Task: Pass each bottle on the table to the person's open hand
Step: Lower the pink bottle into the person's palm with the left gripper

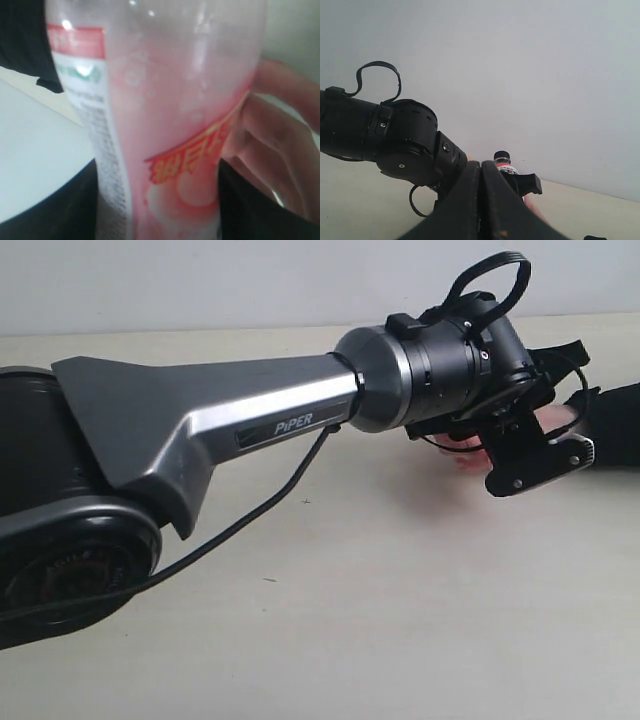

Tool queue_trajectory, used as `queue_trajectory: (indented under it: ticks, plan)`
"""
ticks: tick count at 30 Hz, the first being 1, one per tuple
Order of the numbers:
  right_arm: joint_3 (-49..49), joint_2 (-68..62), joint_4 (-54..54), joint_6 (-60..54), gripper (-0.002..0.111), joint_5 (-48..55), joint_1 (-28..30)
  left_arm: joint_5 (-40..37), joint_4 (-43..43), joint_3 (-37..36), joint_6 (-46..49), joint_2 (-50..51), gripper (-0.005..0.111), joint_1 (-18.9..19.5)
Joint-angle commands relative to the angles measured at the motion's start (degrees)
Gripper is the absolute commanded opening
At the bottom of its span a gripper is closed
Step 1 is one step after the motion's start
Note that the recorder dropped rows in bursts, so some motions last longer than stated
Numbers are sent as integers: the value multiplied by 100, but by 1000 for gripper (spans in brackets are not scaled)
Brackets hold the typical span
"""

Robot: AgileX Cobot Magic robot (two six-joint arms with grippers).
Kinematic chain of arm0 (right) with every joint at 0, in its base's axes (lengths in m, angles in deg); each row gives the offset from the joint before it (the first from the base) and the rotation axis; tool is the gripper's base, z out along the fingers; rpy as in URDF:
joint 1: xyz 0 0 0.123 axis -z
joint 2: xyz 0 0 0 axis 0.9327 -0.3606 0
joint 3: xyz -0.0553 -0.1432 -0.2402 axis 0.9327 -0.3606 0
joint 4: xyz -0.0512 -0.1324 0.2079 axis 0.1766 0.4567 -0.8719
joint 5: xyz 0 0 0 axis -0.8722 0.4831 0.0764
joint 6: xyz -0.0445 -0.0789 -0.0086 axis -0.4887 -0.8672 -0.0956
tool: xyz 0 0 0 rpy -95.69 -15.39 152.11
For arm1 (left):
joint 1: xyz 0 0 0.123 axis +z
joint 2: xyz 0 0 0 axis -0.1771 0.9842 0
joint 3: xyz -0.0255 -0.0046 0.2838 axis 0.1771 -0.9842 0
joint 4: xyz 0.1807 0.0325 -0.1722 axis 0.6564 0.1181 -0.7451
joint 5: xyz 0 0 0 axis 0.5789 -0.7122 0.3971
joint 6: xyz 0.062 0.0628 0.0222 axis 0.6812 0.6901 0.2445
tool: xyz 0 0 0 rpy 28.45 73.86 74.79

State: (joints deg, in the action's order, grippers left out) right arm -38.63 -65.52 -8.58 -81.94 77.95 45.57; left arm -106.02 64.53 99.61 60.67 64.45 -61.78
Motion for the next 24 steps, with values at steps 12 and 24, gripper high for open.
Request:
queue_trajectory:
  ticks: [12, 24]
  plan:
    - [-19, 31, -1, 6, 0, -29, -3, 288, -142, 8, -124, 140, 4, -23]
    - [-19, 31, -1, 6, 0, -29, -3, 275, -474, 8, -533, 186, 26, -23]
